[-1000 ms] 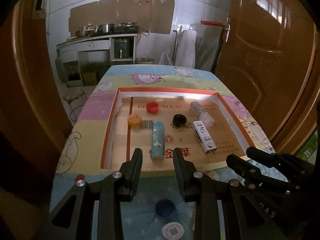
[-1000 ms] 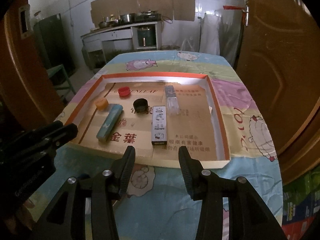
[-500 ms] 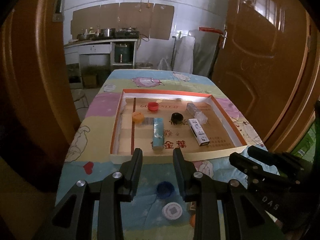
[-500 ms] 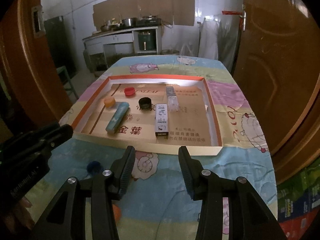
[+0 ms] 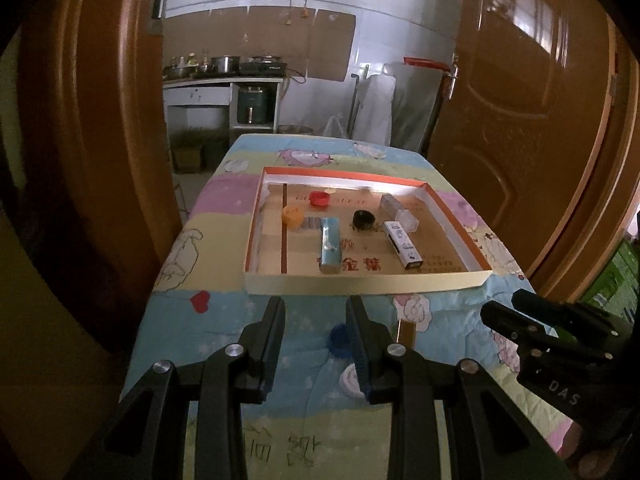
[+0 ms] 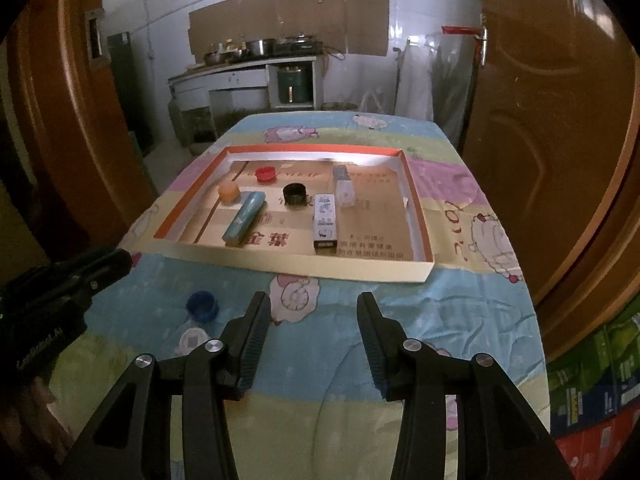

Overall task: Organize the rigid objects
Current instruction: 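Move both grippers back toward the remaining caps on the quilt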

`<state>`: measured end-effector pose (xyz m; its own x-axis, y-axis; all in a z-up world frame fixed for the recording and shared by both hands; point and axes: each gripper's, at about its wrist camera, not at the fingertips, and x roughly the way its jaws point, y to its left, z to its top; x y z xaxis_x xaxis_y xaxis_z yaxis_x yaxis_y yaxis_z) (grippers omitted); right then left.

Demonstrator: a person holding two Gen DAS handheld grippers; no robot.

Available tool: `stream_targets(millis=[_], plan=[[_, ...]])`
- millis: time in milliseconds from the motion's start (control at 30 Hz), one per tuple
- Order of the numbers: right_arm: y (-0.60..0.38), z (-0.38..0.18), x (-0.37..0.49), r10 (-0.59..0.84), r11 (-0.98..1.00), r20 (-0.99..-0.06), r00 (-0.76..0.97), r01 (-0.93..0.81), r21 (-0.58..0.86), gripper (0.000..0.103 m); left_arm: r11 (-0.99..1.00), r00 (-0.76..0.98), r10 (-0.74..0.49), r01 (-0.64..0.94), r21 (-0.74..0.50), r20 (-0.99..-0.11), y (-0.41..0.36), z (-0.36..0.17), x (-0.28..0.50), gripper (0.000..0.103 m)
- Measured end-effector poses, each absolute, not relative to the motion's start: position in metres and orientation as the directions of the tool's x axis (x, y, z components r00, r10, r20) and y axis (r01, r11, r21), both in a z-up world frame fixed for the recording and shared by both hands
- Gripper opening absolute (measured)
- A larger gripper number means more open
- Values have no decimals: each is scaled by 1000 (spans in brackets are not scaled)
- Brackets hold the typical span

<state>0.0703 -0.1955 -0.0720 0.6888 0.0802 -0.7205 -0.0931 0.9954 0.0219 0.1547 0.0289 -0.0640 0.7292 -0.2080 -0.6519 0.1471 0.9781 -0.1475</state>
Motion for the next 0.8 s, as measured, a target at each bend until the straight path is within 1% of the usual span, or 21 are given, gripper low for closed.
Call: stream_targets(millis=[267,600,800], plan=[[-190,-81,51,95,993,-731,676,-117,21,46,975,724,-222,159,-155,-654,34,-75,135,32],[-172,-108,35,164,982,-757,633,-179,63,46,969,711,-247,178,-172,-658,38,-92,120,32],[-156,-122,34,193,972,-760,621,-227,62,46,968,701,-251,179,-176,-667,40,-100,119,32]])
